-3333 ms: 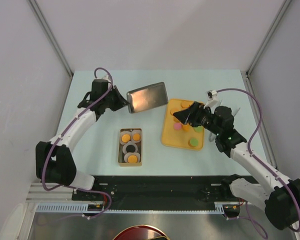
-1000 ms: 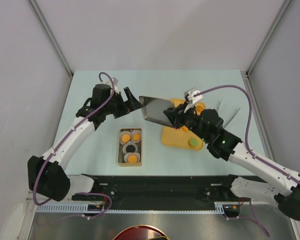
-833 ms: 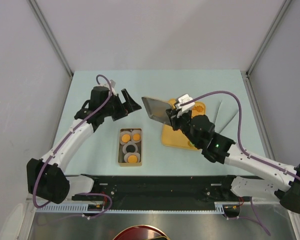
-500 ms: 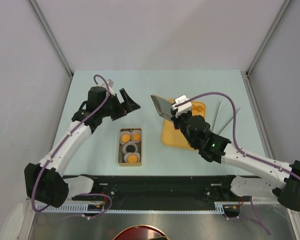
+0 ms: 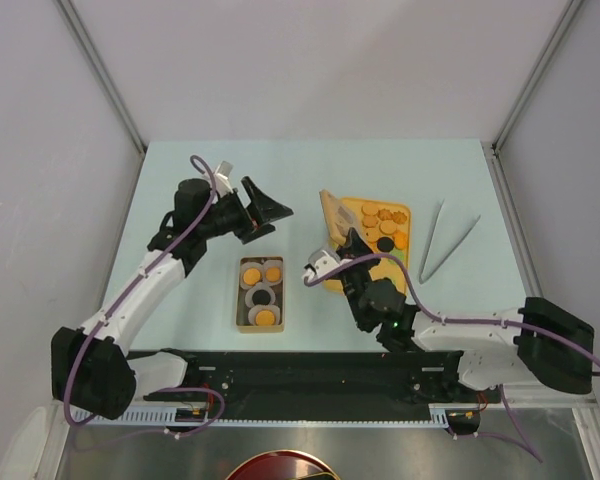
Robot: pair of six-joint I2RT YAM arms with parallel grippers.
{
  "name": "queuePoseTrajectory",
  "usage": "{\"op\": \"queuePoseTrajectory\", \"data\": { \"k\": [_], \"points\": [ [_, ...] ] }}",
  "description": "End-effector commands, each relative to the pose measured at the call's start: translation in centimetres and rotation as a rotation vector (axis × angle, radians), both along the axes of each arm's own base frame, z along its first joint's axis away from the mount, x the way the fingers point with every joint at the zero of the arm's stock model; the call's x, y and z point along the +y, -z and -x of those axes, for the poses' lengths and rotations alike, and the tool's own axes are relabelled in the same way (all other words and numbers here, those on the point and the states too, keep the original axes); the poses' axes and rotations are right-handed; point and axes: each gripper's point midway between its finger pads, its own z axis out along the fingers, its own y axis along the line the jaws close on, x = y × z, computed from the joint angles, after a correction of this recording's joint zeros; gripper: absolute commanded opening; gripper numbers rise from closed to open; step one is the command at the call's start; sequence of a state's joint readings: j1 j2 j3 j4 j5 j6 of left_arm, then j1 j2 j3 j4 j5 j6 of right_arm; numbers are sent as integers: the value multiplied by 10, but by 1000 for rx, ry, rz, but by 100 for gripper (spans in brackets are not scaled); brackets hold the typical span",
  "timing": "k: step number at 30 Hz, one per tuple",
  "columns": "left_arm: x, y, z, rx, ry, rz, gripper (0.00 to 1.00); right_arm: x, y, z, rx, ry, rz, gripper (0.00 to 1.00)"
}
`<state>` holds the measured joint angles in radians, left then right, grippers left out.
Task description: Pack the cookies
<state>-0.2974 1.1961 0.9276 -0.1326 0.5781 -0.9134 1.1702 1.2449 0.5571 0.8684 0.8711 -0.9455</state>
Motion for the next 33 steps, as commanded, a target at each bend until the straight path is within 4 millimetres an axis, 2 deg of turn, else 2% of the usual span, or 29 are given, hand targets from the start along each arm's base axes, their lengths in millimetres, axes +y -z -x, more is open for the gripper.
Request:
{"op": "queuePoseTrajectory", "data": {
  "k": [1, 4, 5, 8, 15, 20, 24, 29, 33],
  "points": [
    [-21, -31, 10, -55, 78, 133, 100, -10, -34, 16, -187, 71, 12, 0],
    [-32, -27, 15, -34, 115, 126, 100, 0, -27, 30, -238, 45, 63, 0],
    [-36, -22, 17, -20, 133, 120, 100, 11, -22, 37, -250, 18, 111, 0],
    [-42, -19, 20, -14, 159, 110, 100, 27, -10, 46, -267, -18, 196, 0],
    [-45, -27, 26, -69, 197, 101, 100, 44, 3, 54, -274, -51, 253, 0],
    [-45, -3, 39, -26, 216, 30, 100, 48, 2, 57, -281, -57, 261, 0],
    [-35, 27, 46, 15, 191, -34, 100, 46, -4, 57, -287, -45, 254, 0],
    [-37, 39, 47, 46, 196, -23, 100, 48, -20, 58, -315, -40, 245, 0],
    [-42, 35, 45, 30, 210, 3, 97, 52, -31, 61, -333, -46, 228, 0]
  ]
}}
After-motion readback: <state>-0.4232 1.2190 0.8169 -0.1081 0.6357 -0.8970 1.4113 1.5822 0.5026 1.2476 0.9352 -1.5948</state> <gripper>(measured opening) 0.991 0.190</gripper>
